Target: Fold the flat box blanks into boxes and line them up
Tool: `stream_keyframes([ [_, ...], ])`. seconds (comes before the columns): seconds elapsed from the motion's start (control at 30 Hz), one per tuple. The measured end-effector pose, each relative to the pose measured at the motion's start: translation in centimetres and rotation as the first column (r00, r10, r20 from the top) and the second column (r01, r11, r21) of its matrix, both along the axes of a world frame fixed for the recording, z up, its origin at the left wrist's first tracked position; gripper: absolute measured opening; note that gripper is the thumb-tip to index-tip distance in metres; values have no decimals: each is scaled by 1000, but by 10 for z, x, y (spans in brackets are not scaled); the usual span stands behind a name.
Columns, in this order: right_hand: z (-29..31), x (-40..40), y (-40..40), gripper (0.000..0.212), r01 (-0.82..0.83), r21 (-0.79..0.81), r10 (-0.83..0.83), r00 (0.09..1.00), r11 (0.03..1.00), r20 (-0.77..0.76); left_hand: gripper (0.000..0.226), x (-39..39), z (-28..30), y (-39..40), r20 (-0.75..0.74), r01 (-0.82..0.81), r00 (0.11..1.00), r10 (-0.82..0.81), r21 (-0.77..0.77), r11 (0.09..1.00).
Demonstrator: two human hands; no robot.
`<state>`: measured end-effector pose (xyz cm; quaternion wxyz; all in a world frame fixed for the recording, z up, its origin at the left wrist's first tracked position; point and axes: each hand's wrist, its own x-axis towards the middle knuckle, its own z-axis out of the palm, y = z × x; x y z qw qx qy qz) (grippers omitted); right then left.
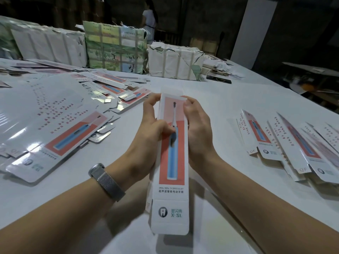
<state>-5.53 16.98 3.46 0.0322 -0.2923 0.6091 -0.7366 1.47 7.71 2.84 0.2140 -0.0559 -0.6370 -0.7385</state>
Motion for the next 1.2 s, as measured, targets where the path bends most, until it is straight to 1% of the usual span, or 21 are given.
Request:
stream_keyframes([
  [0.2, 3, 0, 1, 18, 5, -20, -6, 999, 1000, -33, 52, -3, -3, -3, 25, 7, 1000, -6, -71, 997],
  [0.3, 3, -1, 2, 15, -24, -25, 23, 999, 999, -41, 52, -4, -3, -5, 28, 20, 999, -19, -42, 999],
  [0.37, 4, -2, 1, 12, -56, -56, 55, 998, 997, -28, 52, -4, -2, -6, 26, 20, 999, -19, -29, 999],
  [0.5, 10, -9, 3, 29, -91, -126, 96, 995, 988, 28, 57, -3, -2, -5, 56, 20, 998, -19, -18, 1000],
  [0.57, 12, -12, 5, 27, -92, -130, 96, 995, 987, 27, 61, -3, -2, -6, 78, 7, 997, -5, -28, 1000],
  [0.67, 13, -14, 8, 14, -88, -106, 91, 995, 991, 28, 65, -2, -2, -7, 86, 17, 996, -13, -37, 999],
  [0.73, 15, -16, 9, 18, -105, -86, 111, 991, 991, 73, 63, -1, -2, -6, 95, 39, 995, -33, -57, 998],
  [0.8, 20, -21, 12, 19, -169, -84, 179, 973, 982, 142, 63, 1, -3, -5, 89, 52, 995, -42, -102, 993],
  [0.9, 25, -28, 19, 6, -269, -46, 273, 947, 962, 167, 65, 2, -3, -2, 71, 71, 996, -61, -145, 987],
  [1.0, 28, -31, 23, 19, -288, 5, 285, 951, 958, 119, 70, 0, -4, -5, 73, 83, 995, -73, -152, 985],
  [1.1, 26, -30, 21, 24, -244, 52, 239, 968, 968, 79, 74, 0, -6, -7, 86, 109, 992, -96, -153, 982],
  [1.2, 23, -31, 19, 27, -189, 57, 187, 981, 980, 52, 79, -2, -6, -8, 95, 118, 990, -102, -173, 978],
])
